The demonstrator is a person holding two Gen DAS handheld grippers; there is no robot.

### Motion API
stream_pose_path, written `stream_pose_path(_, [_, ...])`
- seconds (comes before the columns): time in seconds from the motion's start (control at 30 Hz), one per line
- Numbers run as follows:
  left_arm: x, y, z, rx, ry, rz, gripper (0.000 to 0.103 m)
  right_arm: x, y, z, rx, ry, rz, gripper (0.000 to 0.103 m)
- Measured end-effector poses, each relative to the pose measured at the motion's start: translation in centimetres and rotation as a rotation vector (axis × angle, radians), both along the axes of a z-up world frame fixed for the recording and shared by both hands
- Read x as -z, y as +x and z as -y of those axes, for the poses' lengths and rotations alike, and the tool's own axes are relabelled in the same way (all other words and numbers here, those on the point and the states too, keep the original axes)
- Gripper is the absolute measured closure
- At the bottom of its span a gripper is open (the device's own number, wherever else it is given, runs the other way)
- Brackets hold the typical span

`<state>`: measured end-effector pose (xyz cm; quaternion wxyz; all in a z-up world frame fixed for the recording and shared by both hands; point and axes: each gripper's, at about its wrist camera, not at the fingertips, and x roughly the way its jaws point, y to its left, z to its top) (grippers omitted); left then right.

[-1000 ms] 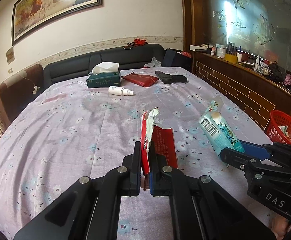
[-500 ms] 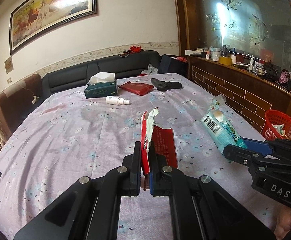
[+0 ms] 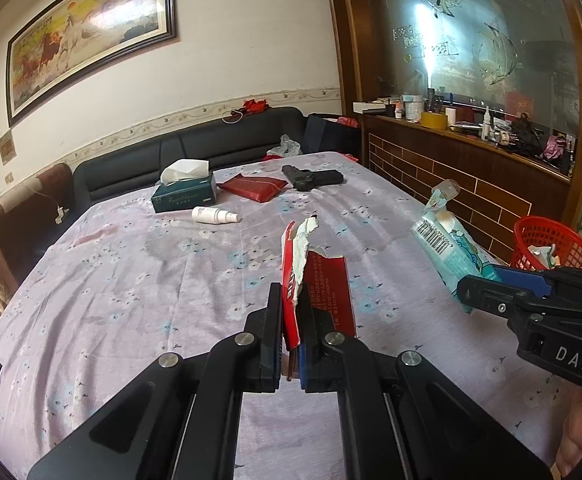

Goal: Collect trash
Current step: 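Lift the red packet and teal wipes above the bed, then carry both items over the red wastebasket and open both tools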

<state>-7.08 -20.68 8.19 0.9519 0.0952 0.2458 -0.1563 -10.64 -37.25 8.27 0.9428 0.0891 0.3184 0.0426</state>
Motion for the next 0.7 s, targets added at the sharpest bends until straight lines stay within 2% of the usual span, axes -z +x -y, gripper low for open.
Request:
stream_pose_path(0.3, [-0.6,-0.1,3.2,0.062,0.012,0.0,0.098,-0.5,-1.4,3.5,0.064,0.023,0.021,0.068])
stream_pose_path(0.5, [-1.5,0.1,6.6,0.157,-0.033,-0.044,0.098,-0.8,-3.0,7.5,0.146,0.039,0.036,0.067])
stream_pose_path(0.7, [-2.6,-0.2,11.2,0.272,-0.082,-0.077,0.098,-1.3,-5.7,13.2,0.276,0.058,0.054,0.067])
